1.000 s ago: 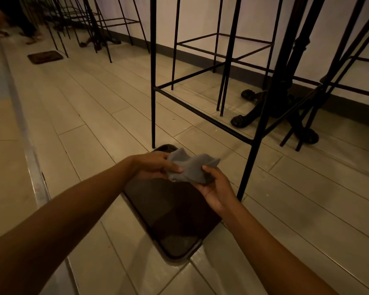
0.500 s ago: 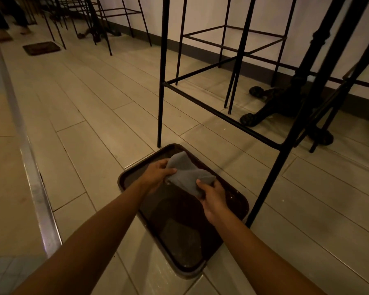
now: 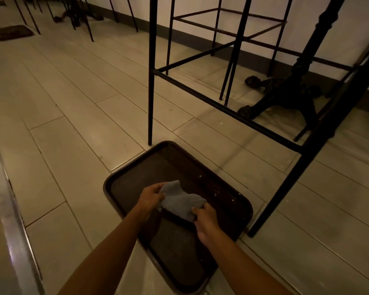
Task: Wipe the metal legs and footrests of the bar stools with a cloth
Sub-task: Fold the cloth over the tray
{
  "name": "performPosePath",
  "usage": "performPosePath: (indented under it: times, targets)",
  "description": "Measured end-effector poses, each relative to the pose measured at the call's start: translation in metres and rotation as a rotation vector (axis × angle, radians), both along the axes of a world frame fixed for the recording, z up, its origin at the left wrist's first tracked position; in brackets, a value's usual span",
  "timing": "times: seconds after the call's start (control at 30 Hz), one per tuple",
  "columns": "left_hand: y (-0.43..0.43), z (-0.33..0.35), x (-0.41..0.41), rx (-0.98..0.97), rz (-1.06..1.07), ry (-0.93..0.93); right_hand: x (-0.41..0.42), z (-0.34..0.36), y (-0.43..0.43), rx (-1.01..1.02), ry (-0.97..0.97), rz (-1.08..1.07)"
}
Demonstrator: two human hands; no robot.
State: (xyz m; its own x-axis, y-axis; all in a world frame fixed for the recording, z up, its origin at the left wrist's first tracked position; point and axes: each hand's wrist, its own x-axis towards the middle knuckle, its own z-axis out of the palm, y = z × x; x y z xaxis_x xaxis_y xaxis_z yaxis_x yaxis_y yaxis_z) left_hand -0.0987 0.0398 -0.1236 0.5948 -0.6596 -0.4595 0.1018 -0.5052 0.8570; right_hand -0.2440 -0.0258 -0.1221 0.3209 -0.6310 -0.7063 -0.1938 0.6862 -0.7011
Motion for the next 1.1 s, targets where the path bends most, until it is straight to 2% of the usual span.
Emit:
performPosePath:
  times: [0.27,0.4,0.47,0.63,0.77,0.9,1.1]
  targets:
    - [-0.012,-0.017,-0.003,0.106,-0.079,-0.094,-0.005,-0.013,0.001,-0.005,0.068,0.005]
    - [-0.013,-0.015,-0.006,0.226,-0.201,-0.240,-0.006,-0.015,0.001,0.001,0.110,0.018]
    - [-0.011,-0.013,-0.011,0.305,-0.327,-0.387,-0.006,-0.008,0.004,-0.001,0.137,0.046]
    - [-0.008,-0.007,-0.026,0.456,-0.452,-0.665,-0.017,0.010,0.001,-0.138,0.201,0.190]
    - [-0.013,0.013,-0.037,0.442,-0.458,-0.797,-0.026,0.022,0.000,-0.282,0.186,0.320]
    - [-0.016,0.030,-0.060,0.441,-0.532,-0.850,-0.037,0.038,0.000,-0.456,0.199,0.416]
    - [-0.021,0.052,-0.112,0.473,-0.573,-0.831,-0.069,0.062,-0.005,-0.604,0.267,0.501]
